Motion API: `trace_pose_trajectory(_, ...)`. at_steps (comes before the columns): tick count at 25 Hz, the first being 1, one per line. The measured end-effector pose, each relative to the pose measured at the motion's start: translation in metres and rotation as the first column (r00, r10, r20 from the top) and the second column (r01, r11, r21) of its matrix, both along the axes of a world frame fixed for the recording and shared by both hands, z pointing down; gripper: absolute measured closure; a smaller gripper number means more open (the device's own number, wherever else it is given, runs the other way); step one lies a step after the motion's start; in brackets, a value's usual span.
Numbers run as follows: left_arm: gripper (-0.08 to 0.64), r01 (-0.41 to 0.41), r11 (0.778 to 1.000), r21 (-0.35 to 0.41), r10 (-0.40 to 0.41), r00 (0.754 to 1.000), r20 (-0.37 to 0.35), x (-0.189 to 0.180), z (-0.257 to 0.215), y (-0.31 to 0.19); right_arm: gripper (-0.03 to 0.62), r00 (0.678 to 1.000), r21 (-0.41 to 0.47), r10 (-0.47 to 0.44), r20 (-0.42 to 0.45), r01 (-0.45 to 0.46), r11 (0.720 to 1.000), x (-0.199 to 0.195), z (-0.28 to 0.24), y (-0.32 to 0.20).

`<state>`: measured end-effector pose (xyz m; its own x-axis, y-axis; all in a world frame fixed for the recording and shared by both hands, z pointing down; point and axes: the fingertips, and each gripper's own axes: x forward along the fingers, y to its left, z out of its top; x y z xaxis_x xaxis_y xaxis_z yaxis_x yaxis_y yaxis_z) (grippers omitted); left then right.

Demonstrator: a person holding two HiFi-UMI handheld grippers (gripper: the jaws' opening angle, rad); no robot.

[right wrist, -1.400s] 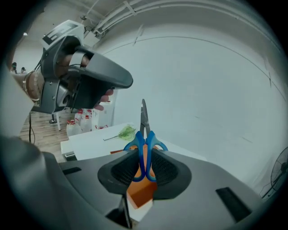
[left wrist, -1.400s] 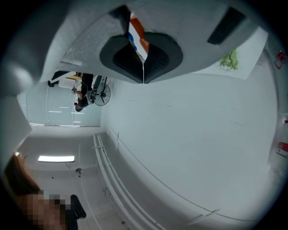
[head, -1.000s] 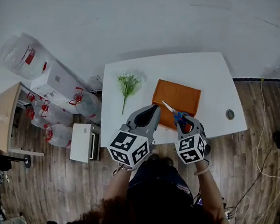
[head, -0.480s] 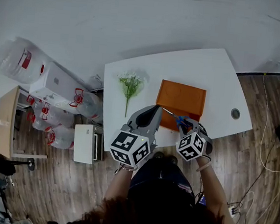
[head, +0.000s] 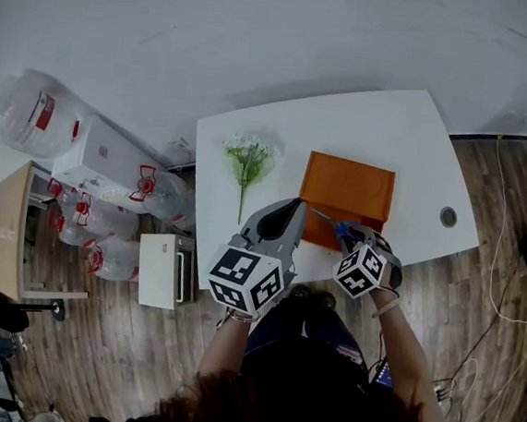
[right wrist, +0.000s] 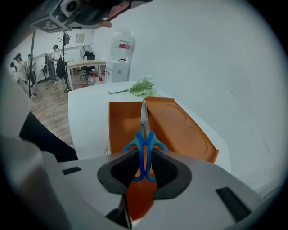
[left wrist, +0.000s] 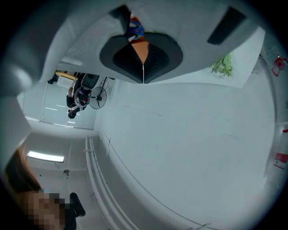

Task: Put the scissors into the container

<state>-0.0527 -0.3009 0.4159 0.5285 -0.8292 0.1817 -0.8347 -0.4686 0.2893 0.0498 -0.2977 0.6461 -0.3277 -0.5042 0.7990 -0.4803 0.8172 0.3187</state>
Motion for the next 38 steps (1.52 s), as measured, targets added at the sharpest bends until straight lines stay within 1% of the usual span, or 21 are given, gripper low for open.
trace_pose_trajectory(8, 0.541, 0.009, 1.0, -0.014, -0.009, 1.0, -0.008, -0.012, 0.006, -0.009, 0.512, 0.998, -0.082, 0.004, -0.063, -0.009, 0.997, -0.002, 0.021, -0.005)
trace_pose_trajectory(13, 0.541, 0.021, 1.0, -0.022, -0.021, 1.0, -0.016, -0.02, 0.009, -0.015, 0.511, 0.996, -0.116, 0.001, -0.094, -0.012, 0.993, -0.005, 0.03, -0.009)
trace_pose_trajectory(25, 0.541, 0.036, 0.998, -0.045, -0.038, 0.999, -0.025, -0.031, 0.017, -0.017, 0.511, 0.99, -0.15, -0.01, -0.141, -0.012, 0.989, -0.007, 0.04, -0.017)
trace_pose_trajectory(38, 0.541, 0.045, 0.998, -0.048, -0.046, 0.998, -0.032, -0.036, 0.018, -0.012, 0.511, 0.988, -0.196, -0.031, -0.152, 0.0, 0.981, -0.012, 0.045, -0.018)
